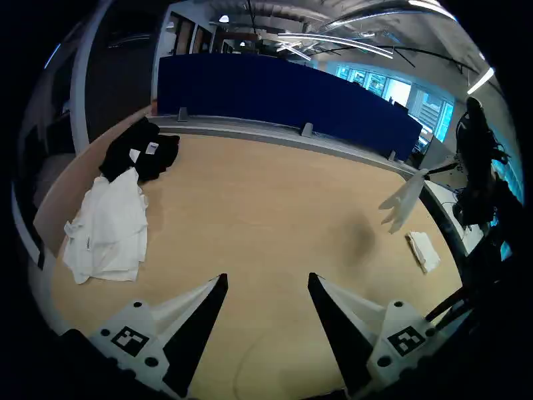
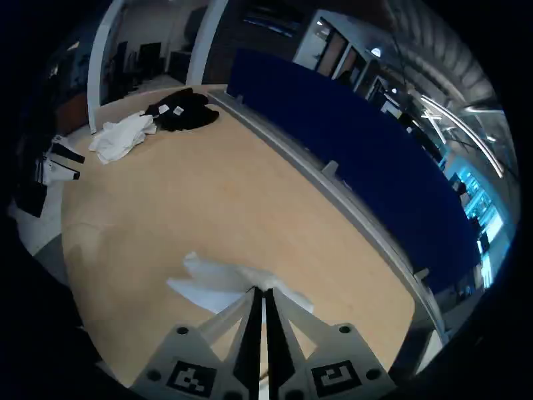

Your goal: Fold towel

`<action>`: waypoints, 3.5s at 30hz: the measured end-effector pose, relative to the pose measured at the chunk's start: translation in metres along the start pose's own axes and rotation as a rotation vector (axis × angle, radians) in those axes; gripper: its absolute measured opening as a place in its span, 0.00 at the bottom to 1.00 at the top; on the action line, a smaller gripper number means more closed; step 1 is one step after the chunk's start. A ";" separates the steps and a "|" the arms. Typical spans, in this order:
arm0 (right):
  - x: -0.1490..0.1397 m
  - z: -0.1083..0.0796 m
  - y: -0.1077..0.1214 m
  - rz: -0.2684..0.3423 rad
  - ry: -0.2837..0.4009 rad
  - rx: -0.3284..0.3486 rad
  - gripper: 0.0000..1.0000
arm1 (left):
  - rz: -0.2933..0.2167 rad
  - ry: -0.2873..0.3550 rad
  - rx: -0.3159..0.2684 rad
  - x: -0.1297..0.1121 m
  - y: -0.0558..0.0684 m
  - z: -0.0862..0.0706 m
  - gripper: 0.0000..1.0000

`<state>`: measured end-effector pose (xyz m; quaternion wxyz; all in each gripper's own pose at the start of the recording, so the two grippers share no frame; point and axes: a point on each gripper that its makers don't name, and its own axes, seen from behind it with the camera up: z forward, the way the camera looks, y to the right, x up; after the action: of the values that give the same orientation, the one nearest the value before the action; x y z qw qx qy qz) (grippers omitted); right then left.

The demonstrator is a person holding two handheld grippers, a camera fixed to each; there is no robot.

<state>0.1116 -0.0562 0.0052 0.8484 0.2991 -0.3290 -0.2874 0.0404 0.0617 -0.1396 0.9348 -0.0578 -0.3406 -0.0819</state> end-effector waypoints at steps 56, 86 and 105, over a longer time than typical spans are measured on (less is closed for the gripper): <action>-0.290 -0.050 0.072 0.262 -0.314 -0.106 0.03 | 0.107 -0.056 -0.014 -0.001 0.070 0.013 0.89; -0.391 -0.012 0.029 0.447 -0.499 -0.172 0.09 | 0.125 -0.065 0.016 -0.006 0.063 0.009 0.89; -0.379 -0.023 0.036 0.462 -0.431 -0.200 0.54 | 0.136 -0.064 0.009 -0.002 0.065 0.012 0.89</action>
<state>-0.0961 0.2343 -0.1299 0.8270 0.0642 -0.5304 -0.1748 0.0441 0.1280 -0.1349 0.9272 -0.0789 -0.3659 -0.0149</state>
